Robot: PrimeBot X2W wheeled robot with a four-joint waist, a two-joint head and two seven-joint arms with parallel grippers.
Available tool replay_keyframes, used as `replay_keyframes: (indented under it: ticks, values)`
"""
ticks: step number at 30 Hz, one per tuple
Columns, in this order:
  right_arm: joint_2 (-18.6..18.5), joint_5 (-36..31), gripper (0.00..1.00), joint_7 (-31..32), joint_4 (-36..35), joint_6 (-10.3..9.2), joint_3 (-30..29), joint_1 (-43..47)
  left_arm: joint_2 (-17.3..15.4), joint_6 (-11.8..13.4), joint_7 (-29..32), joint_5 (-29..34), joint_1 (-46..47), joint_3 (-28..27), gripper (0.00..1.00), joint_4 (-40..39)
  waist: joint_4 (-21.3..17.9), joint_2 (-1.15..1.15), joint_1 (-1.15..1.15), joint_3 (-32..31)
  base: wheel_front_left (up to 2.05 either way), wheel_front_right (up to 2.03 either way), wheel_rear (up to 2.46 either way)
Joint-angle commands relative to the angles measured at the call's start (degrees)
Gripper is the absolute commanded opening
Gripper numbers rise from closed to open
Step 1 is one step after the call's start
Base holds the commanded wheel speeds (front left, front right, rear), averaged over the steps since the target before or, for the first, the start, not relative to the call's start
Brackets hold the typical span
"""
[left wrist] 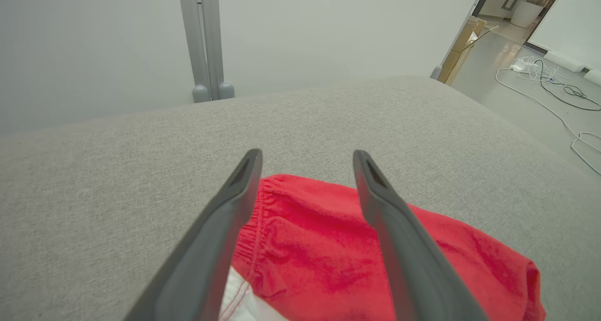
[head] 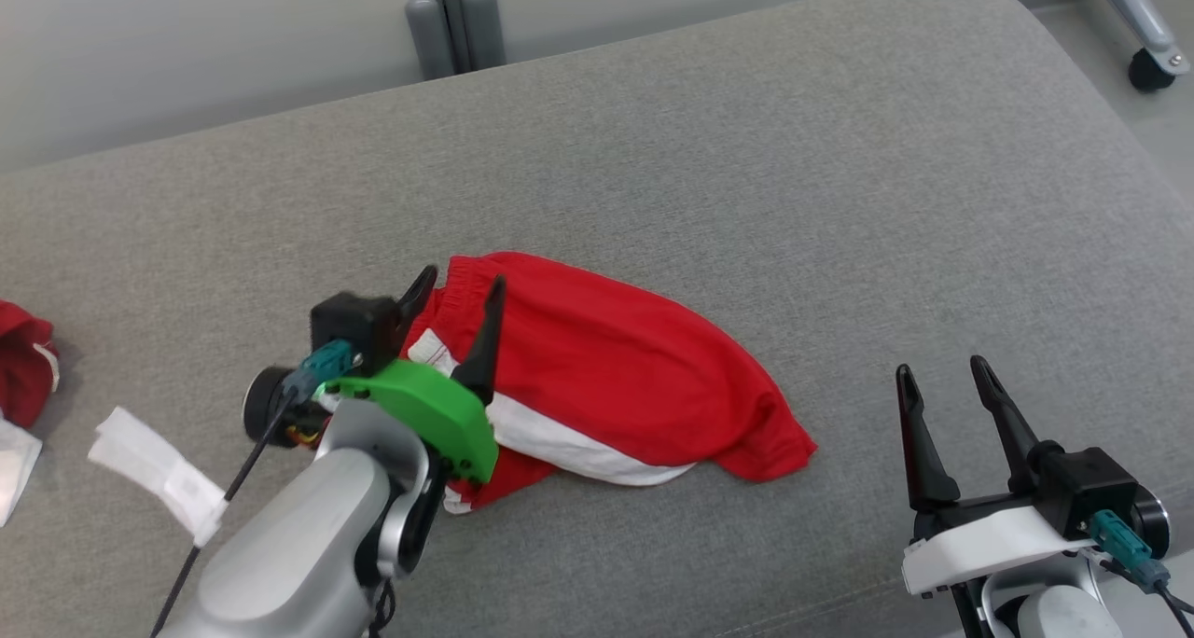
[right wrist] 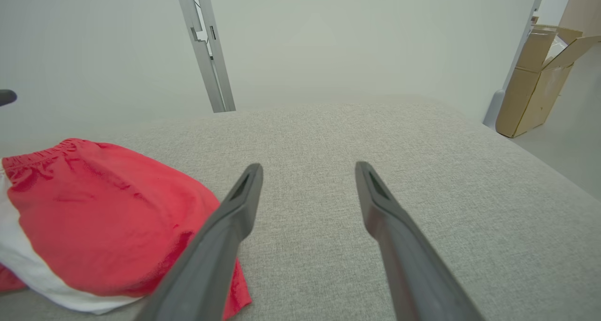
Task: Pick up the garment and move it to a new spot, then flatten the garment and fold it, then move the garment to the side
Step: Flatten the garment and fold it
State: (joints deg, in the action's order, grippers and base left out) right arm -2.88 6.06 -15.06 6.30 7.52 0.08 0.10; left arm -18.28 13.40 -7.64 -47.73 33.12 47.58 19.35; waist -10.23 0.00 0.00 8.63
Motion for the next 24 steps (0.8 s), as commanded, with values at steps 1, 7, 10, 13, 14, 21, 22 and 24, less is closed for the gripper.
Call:
replay_keyframes:
  ticks: [1,7,10,13,14,21,22,24]
  values:
    - [0.0,-0.1,1.0,-0.2,-0.3,-0.06,-0.2,0.6,-1.9,0.7,0.4,-0.5,-2.5,-0.3,1.0,-1.5,1.8,0.0,0.0,-0.5,0.0,0.0,0.0]
    - [0.0,-0.7,1.0,-0.2,-0.4,-0.06,0.2,-0.1,-6.7,-1.2,1.4,-1.7,-7.1,0.3,1.0,-6.1,3.9,0.0,0.0,0.2,0.0,0.0,0.0]
    - [0.0,-0.8,1.0,-0.2,-0.3,-0.06,0.7,-1.0,-7.3,-2.6,0.6,-0.2,-6.0,1.2,1.0,-5.6,4.1,0.0,0.0,0.6,0.0,0.0,0.0]
    - [-0.1,-0.9,1.0,-0.2,-0.3,-0.06,1.1,-1.7,-7.4,-4.5,0.9,1.2,-3.7,2.3,1.0,-4.8,3.9,0.0,0.0,1.2,0.0,0.0,0.0]
    - [0.0,-0.9,1.0,-0.2,-0.3,-0.06,1.2,-1.7,-7.6,-5.4,1.1,2.1,-2.9,3.2,1.0,-4.6,3.8,0.0,0.0,1.4,0.0,0.0,0.0]
    - [0.0,-0.7,1.0,-0.2,-0.2,-0.06,1.2,-1.4,-7.0,-8.6,5.4,1.8,1.2,5.0,1.0,0.4,2.4,0.0,0.0,2.2,0.0,0.0,0.0]
    - [0.0,-0.6,1.0,-0.2,-0.1,-0.06,1.2,-1.4,-7.2,-9.0,6.0,1.8,1.5,5.3,1.0,1.1,2.2,0.0,0.0,2.2,0.0,0.0,0.0]
    - [0.0,-0.4,1.0,-0.2,0.0,-0.06,1.2,-1.4,-7.3,-9.9,7.0,1.4,2.0,5.6,1.0,2.3,1.8,0.0,0.0,2.2,0.0,0.0,0.0]
